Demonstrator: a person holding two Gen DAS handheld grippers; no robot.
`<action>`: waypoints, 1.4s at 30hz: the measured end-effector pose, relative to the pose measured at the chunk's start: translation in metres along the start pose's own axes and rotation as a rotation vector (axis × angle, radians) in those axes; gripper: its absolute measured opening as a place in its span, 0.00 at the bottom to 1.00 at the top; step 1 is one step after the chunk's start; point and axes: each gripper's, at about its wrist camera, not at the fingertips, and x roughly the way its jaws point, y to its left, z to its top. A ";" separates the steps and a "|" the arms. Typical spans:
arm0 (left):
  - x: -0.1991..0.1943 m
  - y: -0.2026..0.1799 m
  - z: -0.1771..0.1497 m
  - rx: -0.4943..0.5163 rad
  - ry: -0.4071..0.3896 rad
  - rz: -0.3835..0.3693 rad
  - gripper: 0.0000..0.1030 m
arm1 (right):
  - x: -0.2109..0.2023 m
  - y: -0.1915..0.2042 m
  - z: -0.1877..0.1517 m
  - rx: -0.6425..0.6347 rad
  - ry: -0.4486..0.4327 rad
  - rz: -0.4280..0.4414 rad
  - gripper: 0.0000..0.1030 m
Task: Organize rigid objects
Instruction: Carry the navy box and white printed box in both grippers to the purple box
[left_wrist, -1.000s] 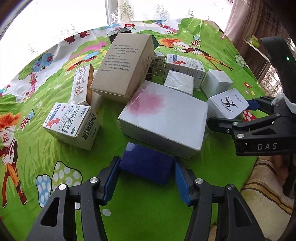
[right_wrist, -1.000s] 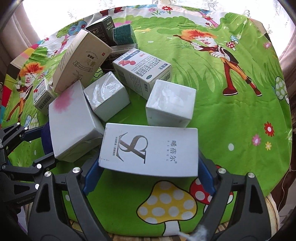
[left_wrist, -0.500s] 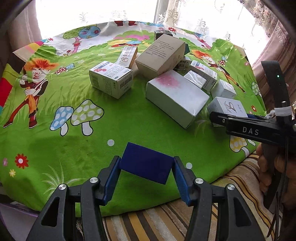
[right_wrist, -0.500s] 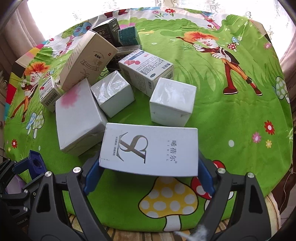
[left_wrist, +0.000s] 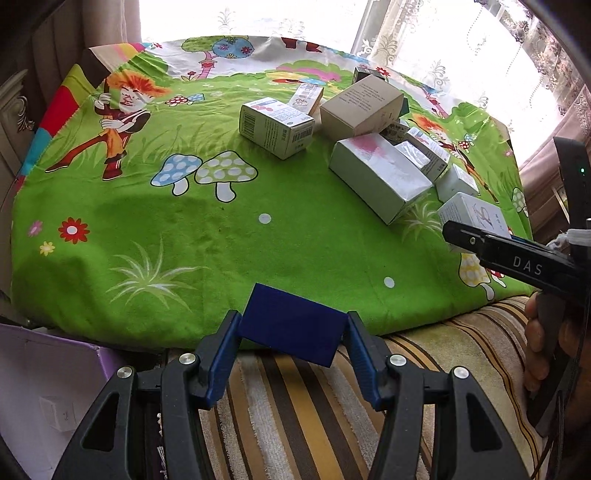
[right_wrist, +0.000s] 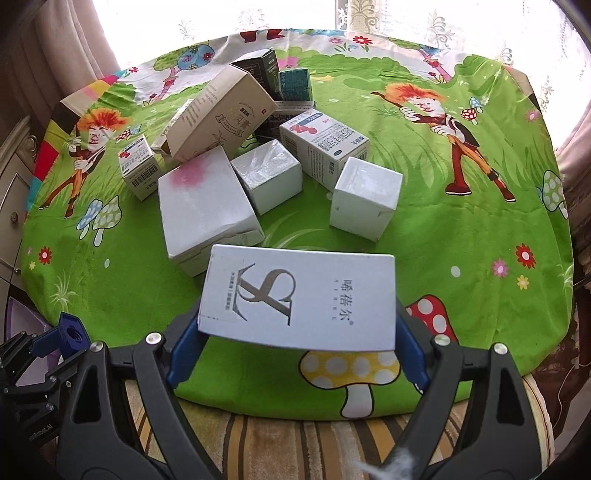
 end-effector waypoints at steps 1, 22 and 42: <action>-0.001 0.001 -0.001 -0.005 -0.002 0.001 0.55 | -0.003 0.003 -0.001 -0.010 -0.004 0.007 0.87; -0.036 0.084 -0.050 -0.226 -0.059 0.107 0.55 | -0.040 0.119 -0.021 -0.286 -0.010 0.165 0.87; -0.057 0.169 -0.094 -0.428 -0.089 0.181 0.55 | -0.050 0.254 -0.066 -0.628 0.010 0.278 0.86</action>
